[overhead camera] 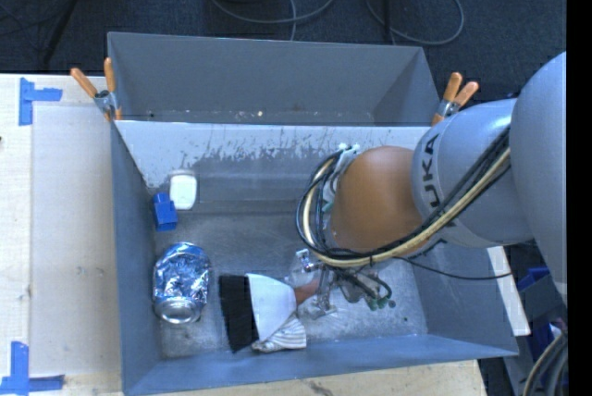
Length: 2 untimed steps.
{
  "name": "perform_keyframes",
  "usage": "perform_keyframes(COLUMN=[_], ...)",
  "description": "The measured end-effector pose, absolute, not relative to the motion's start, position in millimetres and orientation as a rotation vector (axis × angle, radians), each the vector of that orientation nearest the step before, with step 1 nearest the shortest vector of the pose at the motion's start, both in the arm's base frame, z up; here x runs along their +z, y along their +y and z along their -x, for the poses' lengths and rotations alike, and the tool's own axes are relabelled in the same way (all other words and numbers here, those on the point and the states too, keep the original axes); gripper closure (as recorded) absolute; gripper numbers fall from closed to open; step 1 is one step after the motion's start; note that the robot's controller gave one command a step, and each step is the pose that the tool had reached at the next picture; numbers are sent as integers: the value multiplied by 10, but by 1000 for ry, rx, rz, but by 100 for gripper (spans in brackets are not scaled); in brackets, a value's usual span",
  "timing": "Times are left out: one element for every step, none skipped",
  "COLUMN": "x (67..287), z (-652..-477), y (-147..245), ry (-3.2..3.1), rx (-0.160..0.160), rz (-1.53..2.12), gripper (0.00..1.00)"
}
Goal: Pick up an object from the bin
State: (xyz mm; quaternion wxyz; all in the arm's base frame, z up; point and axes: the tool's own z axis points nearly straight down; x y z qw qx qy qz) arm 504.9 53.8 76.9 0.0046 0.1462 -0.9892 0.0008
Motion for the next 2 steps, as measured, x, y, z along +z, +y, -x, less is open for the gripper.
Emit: perform_keyframes(x=[769,2584], z=[-5049,-4953], y=[538,615], ry=[-3099,-3113], rx=[3,0], rz=[-459,-477], gripper=[100,100])
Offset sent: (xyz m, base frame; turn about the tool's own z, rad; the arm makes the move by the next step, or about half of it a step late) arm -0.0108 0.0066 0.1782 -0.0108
